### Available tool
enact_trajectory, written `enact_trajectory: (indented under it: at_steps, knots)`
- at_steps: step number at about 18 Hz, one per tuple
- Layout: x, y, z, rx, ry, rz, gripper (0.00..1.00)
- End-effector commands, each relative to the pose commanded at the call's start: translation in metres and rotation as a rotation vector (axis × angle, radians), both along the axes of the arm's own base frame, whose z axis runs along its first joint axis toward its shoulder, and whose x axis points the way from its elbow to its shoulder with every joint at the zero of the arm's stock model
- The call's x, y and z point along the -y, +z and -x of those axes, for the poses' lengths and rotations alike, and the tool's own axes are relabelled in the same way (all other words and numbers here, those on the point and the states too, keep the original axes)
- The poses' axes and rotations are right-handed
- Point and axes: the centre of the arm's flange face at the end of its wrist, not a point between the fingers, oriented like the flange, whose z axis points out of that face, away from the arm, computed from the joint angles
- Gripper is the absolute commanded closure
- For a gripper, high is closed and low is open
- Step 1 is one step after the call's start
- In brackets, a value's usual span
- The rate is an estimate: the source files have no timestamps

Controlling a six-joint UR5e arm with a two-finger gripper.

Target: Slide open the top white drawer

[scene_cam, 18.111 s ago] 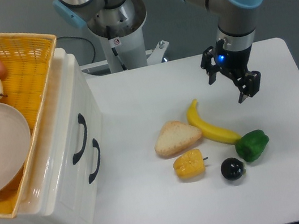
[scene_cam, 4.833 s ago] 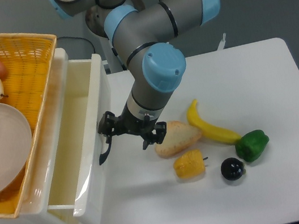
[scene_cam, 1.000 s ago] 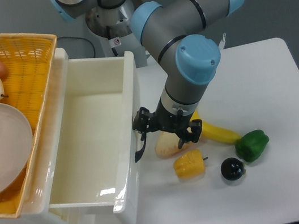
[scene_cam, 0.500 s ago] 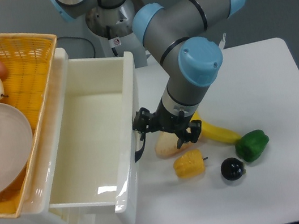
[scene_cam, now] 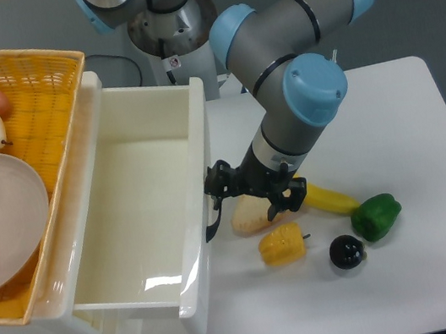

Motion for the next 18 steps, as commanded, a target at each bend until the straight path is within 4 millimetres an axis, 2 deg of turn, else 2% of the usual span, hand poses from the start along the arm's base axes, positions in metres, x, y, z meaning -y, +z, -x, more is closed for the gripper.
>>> enact_trajectory:
  at_steps: [2,7,11,18]
  knots:
    - [-0.001,-0.009,-0.001,0.027,0.009,-0.001,0.00]
    - [0.000,-0.013,0.002,0.041,0.017,-0.003,0.00]
    - [0.007,-0.008,0.008,0.065,0.032,-0.004,0.00]
    - [0.007,0.001,0.004,0.071,0.033,-0.008,0.00]
